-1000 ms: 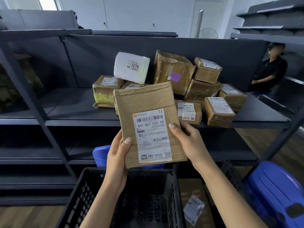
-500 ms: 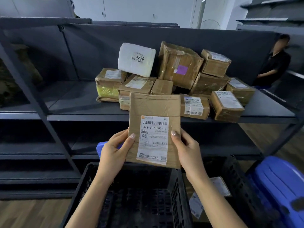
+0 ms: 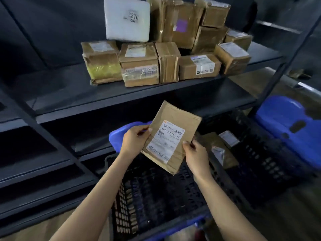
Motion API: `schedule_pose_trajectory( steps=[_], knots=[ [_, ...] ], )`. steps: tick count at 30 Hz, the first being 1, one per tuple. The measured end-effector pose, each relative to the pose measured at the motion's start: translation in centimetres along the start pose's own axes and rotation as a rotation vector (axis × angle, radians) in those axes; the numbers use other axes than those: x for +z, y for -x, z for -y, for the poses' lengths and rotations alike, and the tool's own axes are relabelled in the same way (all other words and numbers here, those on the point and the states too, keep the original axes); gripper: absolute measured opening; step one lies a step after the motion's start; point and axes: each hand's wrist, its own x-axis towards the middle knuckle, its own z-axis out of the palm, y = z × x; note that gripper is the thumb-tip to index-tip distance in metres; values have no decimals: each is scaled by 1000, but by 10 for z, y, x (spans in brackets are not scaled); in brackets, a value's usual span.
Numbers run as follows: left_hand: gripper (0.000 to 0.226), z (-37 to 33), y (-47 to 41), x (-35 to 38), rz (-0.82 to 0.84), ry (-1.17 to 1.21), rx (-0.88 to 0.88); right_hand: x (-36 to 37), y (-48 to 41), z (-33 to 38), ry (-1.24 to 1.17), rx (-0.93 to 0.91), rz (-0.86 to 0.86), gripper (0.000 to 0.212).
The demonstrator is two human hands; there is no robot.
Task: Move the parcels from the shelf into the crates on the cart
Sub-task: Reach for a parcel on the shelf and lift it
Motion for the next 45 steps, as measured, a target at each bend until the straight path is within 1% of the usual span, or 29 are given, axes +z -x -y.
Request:
schedule_pose_trajectory(
  steps=[2, 5, 9, 12, 15, 19, 22, 26, 29, 32, 35, 39, 42, 43, 45],
  knots=[
    [19, 18, 1, 5, 70, -64, 2, 10, 12, -17, -24, 97, -58, 21],
    [18, 40, -3, 17, 129, -173, 23, 25, 21, -41, -68, 228, -137, 23],
    [21, 66, -15, 36, 200, -246, -12, 45, 16, -74, -121, 375, -236, 35],
    [22, 83, -24, 53, 281, -316, -1, 59, 8, -97, -134, 454, -299, 29],
    [26, 102, -32, 73, 374, -411, 26, 71, -1, -118, -157, 529, -345, 29],
    [38, 122, -36, 97, 444, -547, 35, 79, -12, -148, -189, 570, -409, 23],
    [44, 138, -40, 117, 464, -594, 26, 81, -27, -167, -221, 589, -441, 24],
    [47, 157, -50, 140, 514, -588, 23, 78, -47, -193, -237, 603, -472, 25],
    [42, 170, -59, 155, 545, -603, 40, 77, -60, -213, -275, 616, -486, 23],
    [44, 184, -65, 170, 558, -631, 56, 79, -74, -231, -322, 661, -482, 27],
    [53, 199, -70, 185, 560, -661, 66, 84, -88, -245, -349, 690, -499, 28],
    [61, 218, -75, 204, 552, -684, 100, 87, -98, -265, -355, 694, -406, 39],
    [67, 228, -77, 214, 555, -722, 115, 90, -105, -278, -406, 706, -418, 43],
    [69, 232, -77, 218, 540, -741, 133, 92, -106, -283, -422, 702, -438, 39],
    [72, 240, -75, 223, 511, -811, 167, 95, -106, -286, -468, 741, -531, 17]
  ],
)
